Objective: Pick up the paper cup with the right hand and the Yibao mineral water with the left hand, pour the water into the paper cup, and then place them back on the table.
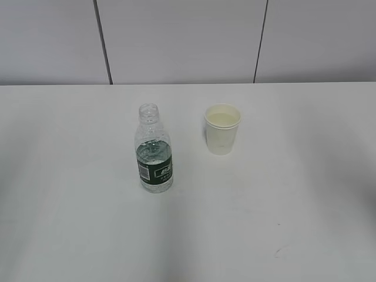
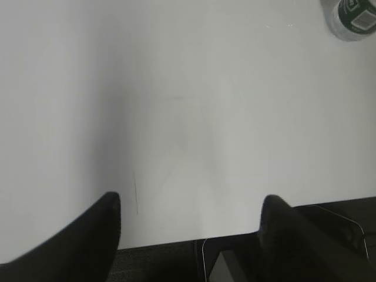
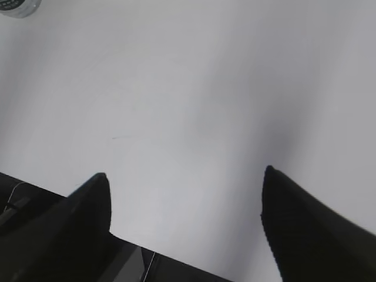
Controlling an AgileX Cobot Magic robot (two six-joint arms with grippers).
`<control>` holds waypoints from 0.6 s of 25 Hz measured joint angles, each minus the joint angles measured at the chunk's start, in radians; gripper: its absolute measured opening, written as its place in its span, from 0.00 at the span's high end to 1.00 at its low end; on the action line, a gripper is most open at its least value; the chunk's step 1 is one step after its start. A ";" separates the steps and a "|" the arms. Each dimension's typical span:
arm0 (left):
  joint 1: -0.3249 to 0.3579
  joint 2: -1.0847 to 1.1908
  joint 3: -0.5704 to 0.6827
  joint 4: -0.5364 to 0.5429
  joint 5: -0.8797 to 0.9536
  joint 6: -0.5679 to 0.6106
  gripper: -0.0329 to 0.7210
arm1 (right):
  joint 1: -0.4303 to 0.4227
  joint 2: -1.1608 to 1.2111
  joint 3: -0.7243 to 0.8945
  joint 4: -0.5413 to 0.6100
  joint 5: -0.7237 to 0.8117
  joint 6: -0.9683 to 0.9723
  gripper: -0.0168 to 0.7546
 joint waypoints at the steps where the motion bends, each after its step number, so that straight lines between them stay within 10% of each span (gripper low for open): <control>1: 0.000 -0.022 0.025 0.000 0.001 0.000 0.35 | 0.000 -0.029 0.021 -0.007 0.000 0.000 0.21; 15: 0.000 -0.420 0.249 -0.067 -0.047 0.000 0.36 | 0.000 -0.639 0.462 -0.112 0.009 0.055 0.21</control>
